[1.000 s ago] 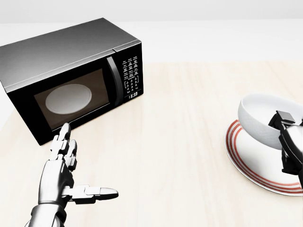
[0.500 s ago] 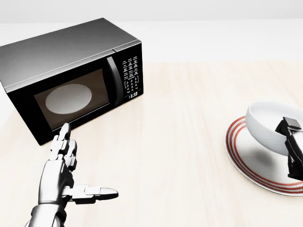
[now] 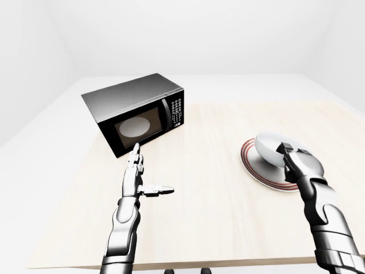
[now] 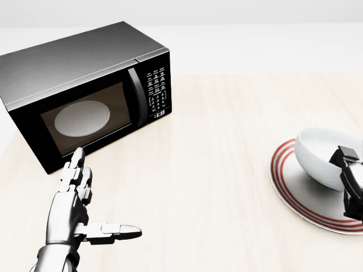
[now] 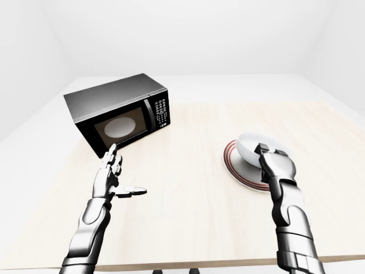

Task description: Pick up the white bowl and put it on the plate.

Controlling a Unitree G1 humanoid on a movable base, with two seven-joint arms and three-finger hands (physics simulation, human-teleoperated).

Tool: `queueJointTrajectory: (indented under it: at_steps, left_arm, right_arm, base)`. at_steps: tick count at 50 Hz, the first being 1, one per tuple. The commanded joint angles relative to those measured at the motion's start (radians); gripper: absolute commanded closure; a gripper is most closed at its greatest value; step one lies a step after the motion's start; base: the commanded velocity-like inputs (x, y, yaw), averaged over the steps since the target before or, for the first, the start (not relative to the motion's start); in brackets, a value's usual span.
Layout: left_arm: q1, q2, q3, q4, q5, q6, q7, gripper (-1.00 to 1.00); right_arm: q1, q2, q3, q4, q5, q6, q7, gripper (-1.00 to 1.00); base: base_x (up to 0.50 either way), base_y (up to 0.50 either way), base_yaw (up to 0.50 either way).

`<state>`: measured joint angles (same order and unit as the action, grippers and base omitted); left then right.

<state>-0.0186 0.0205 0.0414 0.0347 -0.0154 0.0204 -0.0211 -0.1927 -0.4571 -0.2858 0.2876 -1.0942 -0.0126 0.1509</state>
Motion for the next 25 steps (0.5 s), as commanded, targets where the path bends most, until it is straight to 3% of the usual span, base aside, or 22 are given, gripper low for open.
queueJointTrajectory:
  at_steps: [1, 25]
  left_arm:
    - [0.000, 0.000, 0.000, 0.000, 0.000, 0.000, 0.000, -1.00]
    - [0.000, 0.000, 0.000, 0.000, 0.000, 0.000, 0.000, -1.00]
  right_arm:
    - [-0.009, -0.006, 0.005, 0.031, 0.121, -0.007, -0.044, 1.00]
    - [0.007, 0.002, 0.007, 0.016, 0.116, 0.000, -0.033, 1.00]
  base:
    - [0.00, 0.00, 0.00]
    - [0.00, 0.00, 0.00]
